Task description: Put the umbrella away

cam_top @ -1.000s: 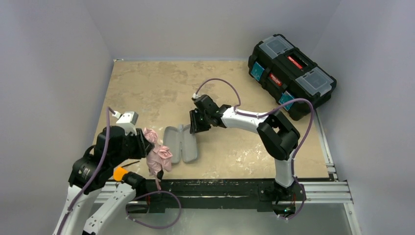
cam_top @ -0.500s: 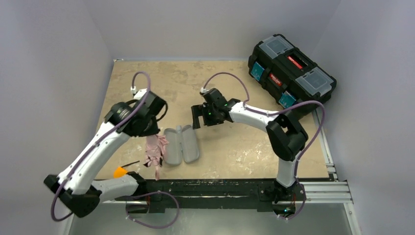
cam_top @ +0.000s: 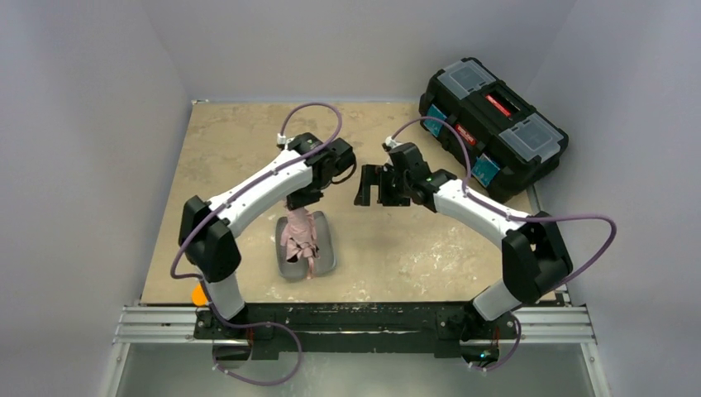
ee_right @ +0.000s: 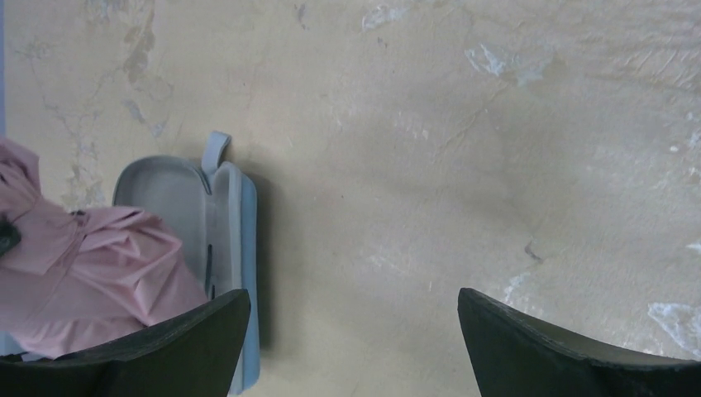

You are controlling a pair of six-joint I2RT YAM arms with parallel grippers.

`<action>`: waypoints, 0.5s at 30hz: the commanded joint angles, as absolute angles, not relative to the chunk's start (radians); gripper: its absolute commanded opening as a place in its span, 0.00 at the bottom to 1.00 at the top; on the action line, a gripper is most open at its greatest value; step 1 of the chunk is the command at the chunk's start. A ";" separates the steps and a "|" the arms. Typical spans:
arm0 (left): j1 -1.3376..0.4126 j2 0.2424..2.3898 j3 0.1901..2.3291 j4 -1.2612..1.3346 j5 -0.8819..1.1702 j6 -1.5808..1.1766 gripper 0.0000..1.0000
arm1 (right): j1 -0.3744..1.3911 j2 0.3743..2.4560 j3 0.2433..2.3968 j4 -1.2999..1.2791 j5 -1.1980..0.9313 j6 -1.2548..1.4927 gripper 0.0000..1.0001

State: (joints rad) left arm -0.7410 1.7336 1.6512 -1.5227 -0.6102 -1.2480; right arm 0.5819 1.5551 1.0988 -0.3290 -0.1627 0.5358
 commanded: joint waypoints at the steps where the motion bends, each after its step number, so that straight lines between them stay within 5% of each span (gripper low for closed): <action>1: -0.748 1.777 1.752 -1.645 -0.669 -1.408 0.00 | 0.570 1.489 1.046 -0.292 -0.208 0.550 0.99; 15: -0.776 1.970 1.745 -1.556 -0.591 -1.398 0.00 | 0.507 1.391 0.938 -0.262 -0.290 0.530 0.99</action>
State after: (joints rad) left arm -0.7612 1.9858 1.7657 -1.5314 -0.6201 -1.4197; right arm 0.5186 1.4288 0.9596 -0.3058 -0.2325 0.5411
